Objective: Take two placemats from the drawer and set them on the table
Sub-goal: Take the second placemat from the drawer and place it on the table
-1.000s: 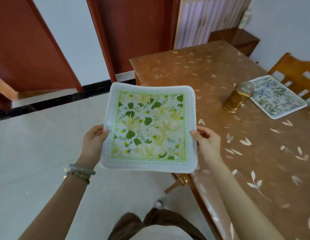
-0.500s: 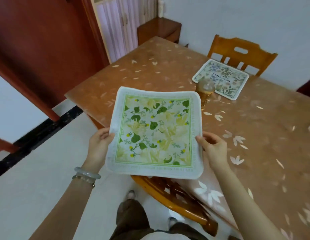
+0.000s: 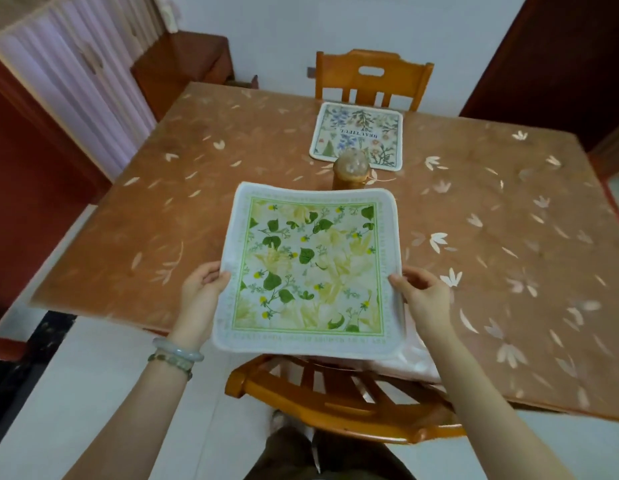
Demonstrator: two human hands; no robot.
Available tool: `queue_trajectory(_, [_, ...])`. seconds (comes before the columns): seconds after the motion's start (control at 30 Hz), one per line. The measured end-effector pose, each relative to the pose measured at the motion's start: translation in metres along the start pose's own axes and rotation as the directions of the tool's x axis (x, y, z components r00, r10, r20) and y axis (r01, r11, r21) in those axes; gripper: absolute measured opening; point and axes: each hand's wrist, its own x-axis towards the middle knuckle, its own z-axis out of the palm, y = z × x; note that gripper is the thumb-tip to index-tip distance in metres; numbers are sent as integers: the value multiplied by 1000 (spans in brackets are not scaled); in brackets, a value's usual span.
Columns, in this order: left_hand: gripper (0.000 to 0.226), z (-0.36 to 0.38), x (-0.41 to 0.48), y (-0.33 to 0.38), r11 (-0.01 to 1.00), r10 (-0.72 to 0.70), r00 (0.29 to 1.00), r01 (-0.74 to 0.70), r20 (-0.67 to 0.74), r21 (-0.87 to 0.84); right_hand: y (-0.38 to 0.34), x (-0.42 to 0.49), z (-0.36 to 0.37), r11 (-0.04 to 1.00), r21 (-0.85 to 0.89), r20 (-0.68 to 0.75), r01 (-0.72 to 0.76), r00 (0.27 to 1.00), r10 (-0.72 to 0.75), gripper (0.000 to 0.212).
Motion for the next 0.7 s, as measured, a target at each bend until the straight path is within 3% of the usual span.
queue_trajectory(0.33, [18, 62, 51, -10, 995, -88, 996, 87, 13, 52, 33, 52, -17, 995, -25, -60, -94, 994, 93, 19])
queue_trajectory(0.7, [16, 108, 83, -63, 935, -205, 978, 187, 32, 302, 86, 76, -25, 951, -172, -63, -256, 967, 249, 11])
